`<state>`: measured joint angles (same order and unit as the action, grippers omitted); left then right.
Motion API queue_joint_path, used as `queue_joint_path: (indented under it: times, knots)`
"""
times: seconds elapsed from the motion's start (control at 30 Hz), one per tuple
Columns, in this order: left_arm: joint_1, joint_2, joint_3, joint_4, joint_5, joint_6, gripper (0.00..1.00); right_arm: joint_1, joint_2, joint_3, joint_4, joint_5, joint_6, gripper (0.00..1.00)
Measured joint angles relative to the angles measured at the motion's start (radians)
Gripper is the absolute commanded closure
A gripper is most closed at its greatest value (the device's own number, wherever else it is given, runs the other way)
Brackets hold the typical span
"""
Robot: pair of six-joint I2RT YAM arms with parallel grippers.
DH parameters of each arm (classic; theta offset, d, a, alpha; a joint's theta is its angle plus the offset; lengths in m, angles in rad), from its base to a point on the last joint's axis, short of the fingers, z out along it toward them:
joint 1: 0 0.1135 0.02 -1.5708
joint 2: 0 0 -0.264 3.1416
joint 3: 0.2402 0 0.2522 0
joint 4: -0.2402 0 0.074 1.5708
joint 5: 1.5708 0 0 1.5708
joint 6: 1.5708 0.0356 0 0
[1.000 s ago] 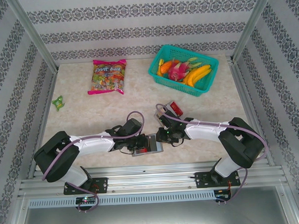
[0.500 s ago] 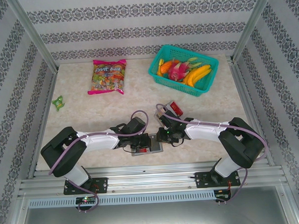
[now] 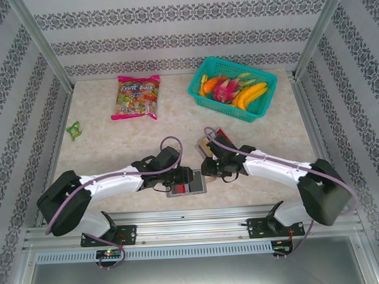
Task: Put the credit cards into the card holder
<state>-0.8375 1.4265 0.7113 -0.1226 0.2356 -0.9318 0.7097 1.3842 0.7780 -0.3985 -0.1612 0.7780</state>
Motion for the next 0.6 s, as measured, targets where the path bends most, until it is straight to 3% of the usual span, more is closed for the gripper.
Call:
queue_joint_path:
  times: [0.1, 0.23, 0.43, 0.6]
  knots:
    - [0.014, -0.027, 0.006, -0.017, -0.033, 0.005, 0.43, -0.054, -0.039, 0.05, -0.033, 0.027, -0.069, 0.65]
    - [0.097, 0.016, 0.077, -0.027, -0.023, 0.004, 0.41, -0.106, -0.013, 0.129, -0.093, 0.091, -0.185, 0.66]
    - [0.22, 0.198, 0.246, 0.043, 0.055, -0.019, 0.42, -0.11, 0.106, 0.266, -0.141, 0.182, -0.357, 0.68]
    - [0.266, 0.381, 0.352, 0.135, 0.142, -0.07, 0.43, -0.11, 0.204, 0.329, -0.15, 0.222, -0.444, 0.7]
